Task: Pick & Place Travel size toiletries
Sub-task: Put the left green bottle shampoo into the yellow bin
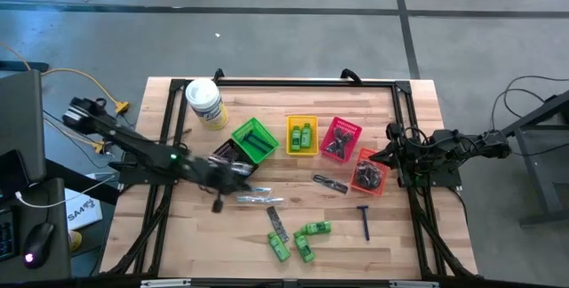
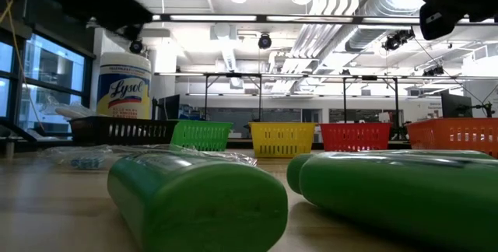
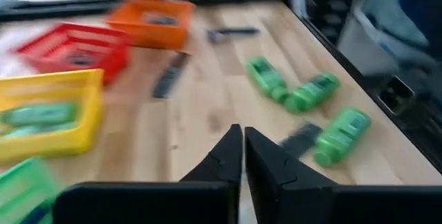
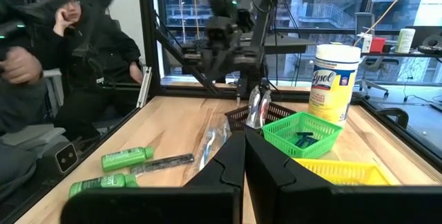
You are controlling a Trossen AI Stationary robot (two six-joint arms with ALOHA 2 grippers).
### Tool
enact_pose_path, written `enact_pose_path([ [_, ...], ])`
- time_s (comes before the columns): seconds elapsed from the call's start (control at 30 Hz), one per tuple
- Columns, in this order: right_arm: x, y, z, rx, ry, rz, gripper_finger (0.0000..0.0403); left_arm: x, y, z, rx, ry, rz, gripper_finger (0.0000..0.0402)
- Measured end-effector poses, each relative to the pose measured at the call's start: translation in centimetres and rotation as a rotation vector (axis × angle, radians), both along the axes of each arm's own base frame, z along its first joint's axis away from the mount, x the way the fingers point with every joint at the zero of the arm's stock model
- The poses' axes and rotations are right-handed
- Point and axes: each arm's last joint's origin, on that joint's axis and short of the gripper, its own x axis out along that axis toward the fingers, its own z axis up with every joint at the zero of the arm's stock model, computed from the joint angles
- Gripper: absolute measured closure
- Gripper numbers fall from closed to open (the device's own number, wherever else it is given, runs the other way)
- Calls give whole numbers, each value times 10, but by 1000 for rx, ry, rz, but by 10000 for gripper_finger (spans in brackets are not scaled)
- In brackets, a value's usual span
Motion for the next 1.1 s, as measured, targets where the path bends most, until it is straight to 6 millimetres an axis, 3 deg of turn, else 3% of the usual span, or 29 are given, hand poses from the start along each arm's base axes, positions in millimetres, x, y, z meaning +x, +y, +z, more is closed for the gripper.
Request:
enact_pose_path([
  [0.17,0,0,-1,-2,9,4,401,47,-26,2,29,195,-186,346],
  [0.37,0,0,-2,-5,22,5,401,98,-57,4,15,320,-307,262],
  [0.47,0,1,-2,-4,22,22,401,117,-77,0,88,363,-374,226],
  [0.77,0,1,-2,-4,23,31,401,145,-129,-15,249,419,-532,165],
  [1.1,0,1,-3,-3,31,30,401,160,-126,-36,263,469,-500,131],
])
